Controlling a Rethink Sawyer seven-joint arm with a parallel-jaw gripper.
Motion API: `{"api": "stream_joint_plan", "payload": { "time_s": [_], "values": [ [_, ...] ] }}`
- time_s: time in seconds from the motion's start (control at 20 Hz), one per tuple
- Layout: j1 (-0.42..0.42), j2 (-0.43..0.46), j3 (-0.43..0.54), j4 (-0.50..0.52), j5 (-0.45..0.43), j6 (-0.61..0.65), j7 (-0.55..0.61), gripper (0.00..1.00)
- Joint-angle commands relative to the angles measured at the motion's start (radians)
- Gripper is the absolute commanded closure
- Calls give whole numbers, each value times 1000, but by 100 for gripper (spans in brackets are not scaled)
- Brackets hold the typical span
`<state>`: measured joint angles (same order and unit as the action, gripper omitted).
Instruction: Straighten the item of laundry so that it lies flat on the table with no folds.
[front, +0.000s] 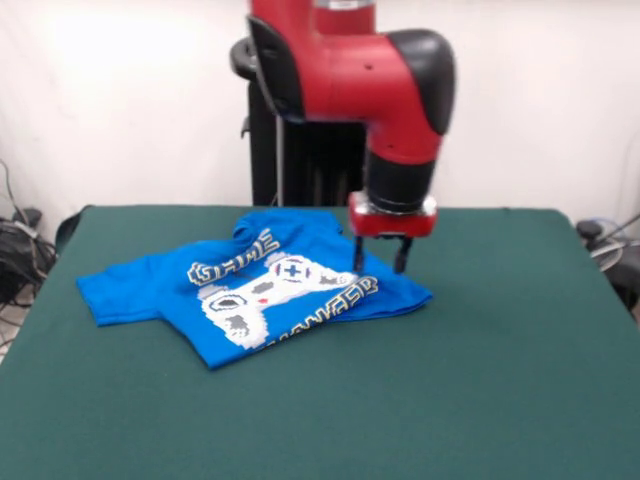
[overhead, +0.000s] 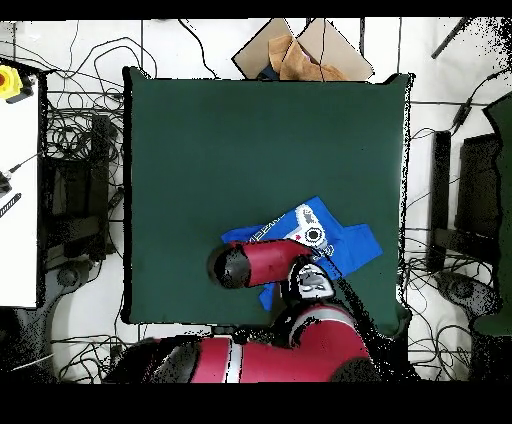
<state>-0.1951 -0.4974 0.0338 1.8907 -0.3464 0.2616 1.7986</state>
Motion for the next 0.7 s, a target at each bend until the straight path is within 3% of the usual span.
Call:
{"api": "stream_joint_plan", "payload": {
  "time_s": [0.05, 0.5, 0.7],
  "values": [
    [129, 89, -99, -64, 95, -56, 301, 0],
    [273, 152, -320, -142, 193, -138, 319, 0],
    [285, 120, -354, -157, 261, -93, 296, 0]
  ]
}}
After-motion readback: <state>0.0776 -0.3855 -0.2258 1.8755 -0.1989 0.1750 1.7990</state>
